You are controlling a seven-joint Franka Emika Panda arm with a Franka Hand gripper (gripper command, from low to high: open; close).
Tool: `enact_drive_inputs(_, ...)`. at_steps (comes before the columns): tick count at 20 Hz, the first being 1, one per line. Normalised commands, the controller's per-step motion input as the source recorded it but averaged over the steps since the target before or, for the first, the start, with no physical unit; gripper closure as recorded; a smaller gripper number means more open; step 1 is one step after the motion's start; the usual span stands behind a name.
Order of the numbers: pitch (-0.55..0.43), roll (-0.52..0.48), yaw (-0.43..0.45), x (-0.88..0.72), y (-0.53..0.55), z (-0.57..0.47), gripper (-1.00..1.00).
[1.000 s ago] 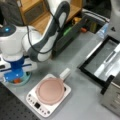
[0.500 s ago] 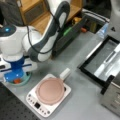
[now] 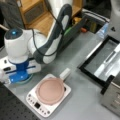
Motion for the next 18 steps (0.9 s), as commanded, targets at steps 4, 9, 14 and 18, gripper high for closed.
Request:
enact_drive_inputs(4, 0.207, 0.129, 0.081, 0.95, -0.10, -0.80, 1.00)
enact_drive_inputs(9, 0.237, 0.122, 0.059, 1.00, -0.15, -0.79, 1.00)
enact_drive_inputs(14, 0.304, 0.087, 0.024, 0.96, -0.22, -0.57, 1.00)
enact_drive_inputs(18, 0.368, 0.040, -0.043, 0.86, -0.27, -0.21, 1.00)
